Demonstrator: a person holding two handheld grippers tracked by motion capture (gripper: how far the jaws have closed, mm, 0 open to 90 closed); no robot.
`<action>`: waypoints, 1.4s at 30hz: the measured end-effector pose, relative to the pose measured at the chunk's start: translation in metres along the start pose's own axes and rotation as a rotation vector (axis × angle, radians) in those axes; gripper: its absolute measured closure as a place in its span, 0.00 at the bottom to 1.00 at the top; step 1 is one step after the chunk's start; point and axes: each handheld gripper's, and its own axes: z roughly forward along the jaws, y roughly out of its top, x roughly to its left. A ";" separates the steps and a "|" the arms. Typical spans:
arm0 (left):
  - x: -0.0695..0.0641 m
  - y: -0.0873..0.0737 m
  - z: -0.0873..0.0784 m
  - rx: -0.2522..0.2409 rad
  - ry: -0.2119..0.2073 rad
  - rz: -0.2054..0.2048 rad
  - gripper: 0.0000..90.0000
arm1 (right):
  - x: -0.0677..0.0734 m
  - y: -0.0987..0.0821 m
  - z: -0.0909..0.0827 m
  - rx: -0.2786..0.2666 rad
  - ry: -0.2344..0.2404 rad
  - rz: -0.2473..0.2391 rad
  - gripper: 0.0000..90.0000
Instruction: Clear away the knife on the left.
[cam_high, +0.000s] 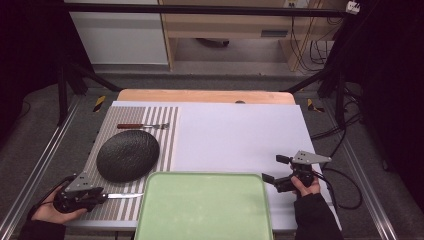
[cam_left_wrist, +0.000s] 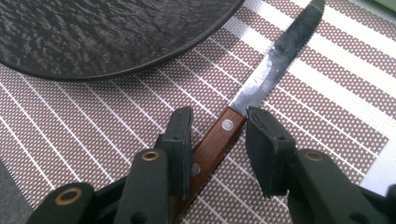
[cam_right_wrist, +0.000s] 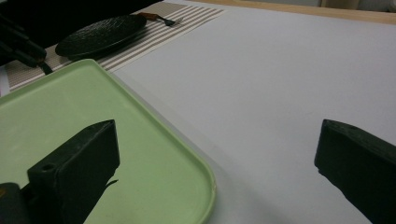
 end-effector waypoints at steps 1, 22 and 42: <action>0.000 0.000 0.000 0.004 -0.004 0.007 0.69 | 0.000 0.000 0.000 0.001 0.000 0.000 0.00; -0.005 0.002 -0.004 0.044 -0.022 0.093 0.80 | 0.000 0.000 0.000 -0.001 0.001 -0.001 0.00; -0.006 0.014 -0.001 0.106 -0.045 -0.008 0.84 | 0.000 0.000 -0.001 -0.001 0.005 0.000 0.01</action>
